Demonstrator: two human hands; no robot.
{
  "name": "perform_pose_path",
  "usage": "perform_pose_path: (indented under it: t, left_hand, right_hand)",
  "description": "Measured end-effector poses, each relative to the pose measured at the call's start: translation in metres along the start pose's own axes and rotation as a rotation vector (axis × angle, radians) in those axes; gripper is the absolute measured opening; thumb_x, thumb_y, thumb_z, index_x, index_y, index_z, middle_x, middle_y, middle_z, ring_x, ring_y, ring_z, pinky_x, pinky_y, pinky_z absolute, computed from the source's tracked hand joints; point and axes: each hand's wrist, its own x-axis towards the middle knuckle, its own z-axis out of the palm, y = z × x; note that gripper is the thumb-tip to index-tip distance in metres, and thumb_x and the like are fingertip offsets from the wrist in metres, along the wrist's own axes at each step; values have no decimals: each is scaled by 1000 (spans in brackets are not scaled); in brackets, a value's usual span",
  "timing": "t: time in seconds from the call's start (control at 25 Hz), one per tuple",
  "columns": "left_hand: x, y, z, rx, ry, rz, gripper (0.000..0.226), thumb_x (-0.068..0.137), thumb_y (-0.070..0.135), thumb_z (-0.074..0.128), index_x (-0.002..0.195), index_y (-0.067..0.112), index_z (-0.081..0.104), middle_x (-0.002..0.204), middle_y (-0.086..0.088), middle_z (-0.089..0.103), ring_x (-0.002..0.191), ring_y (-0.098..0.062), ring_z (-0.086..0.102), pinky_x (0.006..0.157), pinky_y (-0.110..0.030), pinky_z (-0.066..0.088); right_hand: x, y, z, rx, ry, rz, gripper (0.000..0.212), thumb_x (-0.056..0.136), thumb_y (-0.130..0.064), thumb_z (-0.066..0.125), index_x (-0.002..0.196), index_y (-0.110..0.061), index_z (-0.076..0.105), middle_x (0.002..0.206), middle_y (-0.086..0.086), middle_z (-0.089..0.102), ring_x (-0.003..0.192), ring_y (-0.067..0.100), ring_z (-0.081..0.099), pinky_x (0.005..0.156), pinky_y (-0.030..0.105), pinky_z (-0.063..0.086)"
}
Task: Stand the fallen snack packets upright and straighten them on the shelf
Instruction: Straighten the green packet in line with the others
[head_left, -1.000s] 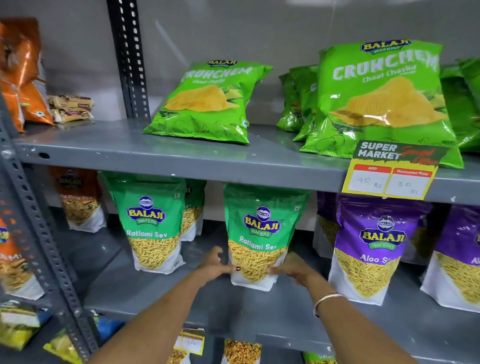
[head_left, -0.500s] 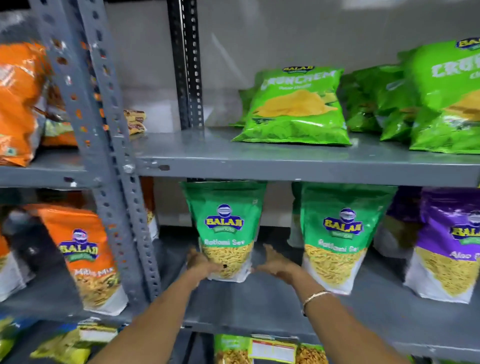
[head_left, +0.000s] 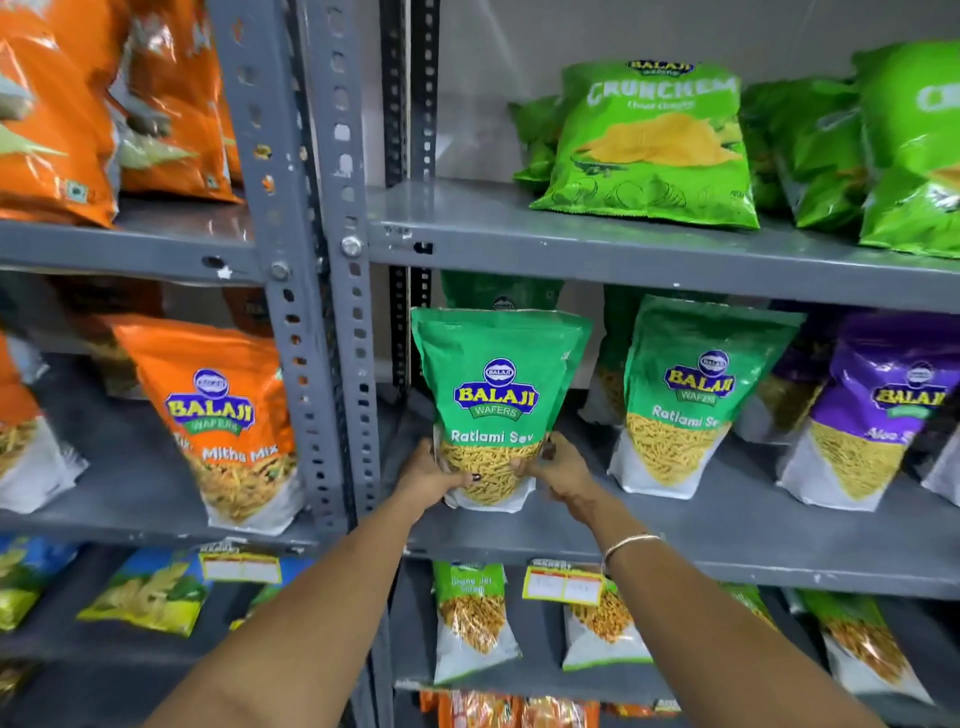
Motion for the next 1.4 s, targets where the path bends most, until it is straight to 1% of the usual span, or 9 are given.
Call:
perform_pose_path:
  t: [0.24, 0.56, 0.72, 0.84, 0.96, 1.08, 1.2, 1.28, 1.4]
  left_hand:
    - [-38, 0, -9, 152, -25, -18, 69, 66, 15, 80, 126, 4, 47, 133, -16, 56, 123, -29, 52, 102, -36, 41]
    - [-52, 3, -15, 331, -231, -206, 63, 73, 21, 75, 125, 4, 42, 139, -15, 47, 116, -26, 51, 98, -39, 43]
    - [-55, 23, 4, 665, -655, -498, 38, 89, 42, 48, 76, 7, 56, 74, -8, 70, 68, -16, 60, 92, -33, 48]
    - [-55, 50, 58, 717, -864, -434, 44, 91, 48, 39, 73, 11, 55, 49, 1, 70, 54, -9, 67, 76, -30, 51]
    - [-48, 72, 121, 453, -712, -181, 36, 92, 36, 47, 103, 3, 57, 102, -16, 67, 96, -26, 66, 89, -41, 50]
    - [-22, 91, 177, 228, -366, 55, 21, 84, 24, 63, 97, 12, 52, 105, -12, 49, 98, -23, 52, 70, -33, 46]
    - [17, 94, 215, 73, -174, 45, 71, 68, 18, 76, 126, -3, 41, 125, 1, 46, 120, -27, 49, 97, -34, 43]
    - [30, 88, 236, 41, -136, -4, 83, 61, 18, 80, 130, -3, 39, 136, -12, 51, 125, -31, 49, 106, -42, 41]
    - [27, 86, 252, 52, -10, -6, 56, 69, 10, 77, 116, -1, 50, 127, -18, 59, 113, -29, 56, 90, -36, 45]
  right_hand:
    - [-40, -1, -9, -90, -68, -37, 62, 74, -16, 74, 128, -5, 45, 133, 16, 54, 98, 17, 48, 41, 4, 40]
    - [-42, 7, -10, -121, -74, -9, 77, 75, -24, 73, 137, -6, 31, 142, 15, 44, 113, 23, 49, 54, 14, 37]
    - [-33, 25, -44, -189, 57, 54, 86, 74, -21, 74, 139, 2, 23, 145, 19, 37, 130, 32, 41, 88, 34, 43]
    - [-26, 47, -98, -249, 183, 123, 78, 73, -27, 75, 133, 3, 35, 107, 12, 54, 84, 22, 55, 65, 27, 43]
    - [-11, 67, -155, -187, 252, 147, 73, 72, -24, 76, 128, 2, 38, 105, 6, 56, 90, 21, 52, 71, 26, 42]
    - [22, 87, -205, -221, 267, 110, 81, 66, -28, 80, 129, 0, 36, 117, 6, 49, 108, 18, 45, 103, 44, 40]
    - [58, 102, -236, -136, 195, 61, 97, 60, -24, 84, 136, -3, 27, 138, 15, 41, 122, 24, 42, 108, 52, 35]
    - [67, 101, -245, -11, 88, 73, 94, 63, -11, 82, 137, -2, 24, 143, 17, 37, 127, 29, 42, 105, 47, 41]
    - [71, 105, -244, 75, -107, 10, 62, 70, 7, 72, 123, -3, 41, 131, 15, 52, 100, 18, 56, 73, 15, 54]
